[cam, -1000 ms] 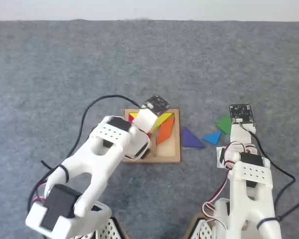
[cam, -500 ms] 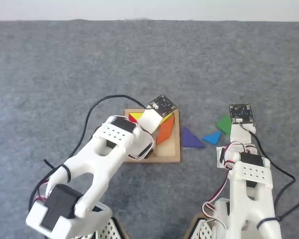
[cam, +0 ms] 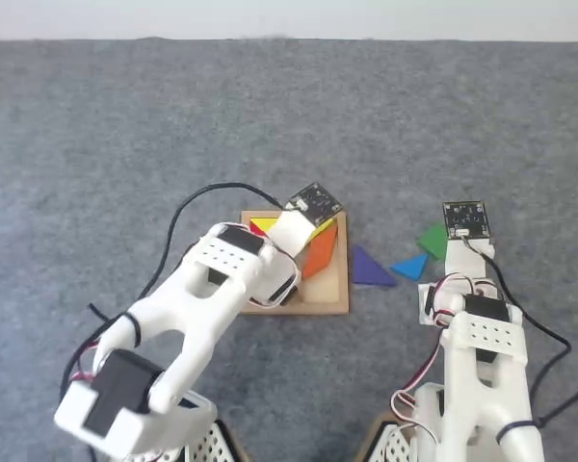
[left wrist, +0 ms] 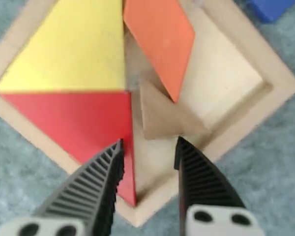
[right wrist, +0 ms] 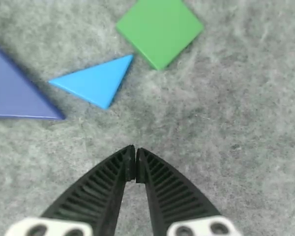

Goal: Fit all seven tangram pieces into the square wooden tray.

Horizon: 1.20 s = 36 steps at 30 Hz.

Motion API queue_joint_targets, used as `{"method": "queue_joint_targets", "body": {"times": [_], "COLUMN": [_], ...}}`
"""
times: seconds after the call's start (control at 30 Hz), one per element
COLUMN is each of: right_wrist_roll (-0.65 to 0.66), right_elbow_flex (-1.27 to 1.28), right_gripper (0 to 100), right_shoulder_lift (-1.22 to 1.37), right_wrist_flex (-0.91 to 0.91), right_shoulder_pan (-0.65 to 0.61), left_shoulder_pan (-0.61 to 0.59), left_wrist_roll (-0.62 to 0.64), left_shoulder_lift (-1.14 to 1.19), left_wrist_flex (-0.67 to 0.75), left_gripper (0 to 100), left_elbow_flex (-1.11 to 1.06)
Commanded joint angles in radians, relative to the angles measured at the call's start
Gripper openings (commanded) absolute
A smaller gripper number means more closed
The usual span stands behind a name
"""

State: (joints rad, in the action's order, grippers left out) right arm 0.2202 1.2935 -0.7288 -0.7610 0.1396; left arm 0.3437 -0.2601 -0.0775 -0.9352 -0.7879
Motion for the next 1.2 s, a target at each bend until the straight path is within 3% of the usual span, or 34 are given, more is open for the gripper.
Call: {"method": "queue_joint_targets", "body": {"times": [0.0, 0.57, 0.73, 0.87, 1.0, 1.17], "right_wrist_roll": [0.006, 0.006, 0.006, 0.008, 0.012, 0.014], "right_elbow_flex": [-0.005, -0.005, -0.005, 0.003, 0.012, 0.014], "right_gripper": [0.6, 0.6, 0.6, 0.6, 0.6, 0.6], "right_shoulder_lift": [0.004, 0.004, 0.004, 0.002, -0.005, -0.005], "right_wrist_flex": [0.015, 0.015, 0.015, 0.015, 0.015, 0.015], "right_shoulder_pan": [-0.008, -0.045, -0.045, -0.045, -0.048, -0.045], "left_shoulder_pan": [0.005, 0.008, 0.0, -0.002, -0.005, -0.144], "left_wrist_roll": [-0.003, -0.002, 0.035, 0.12, 0.212, 0.226], "left_shoulder_lift": [0.08, 0.114, 0.066, -0.112, -0.419, -0.784], "left_wrist_flex": [0.026, -0.046, -0.227, -0.339, -0.292, 0.002], "left_gripper": [16, 16, 16, 16, 16, 16], "left_elbow_flex": [0.081, 0.346, 0.527, 0.608, 0.435, -0.076]}}
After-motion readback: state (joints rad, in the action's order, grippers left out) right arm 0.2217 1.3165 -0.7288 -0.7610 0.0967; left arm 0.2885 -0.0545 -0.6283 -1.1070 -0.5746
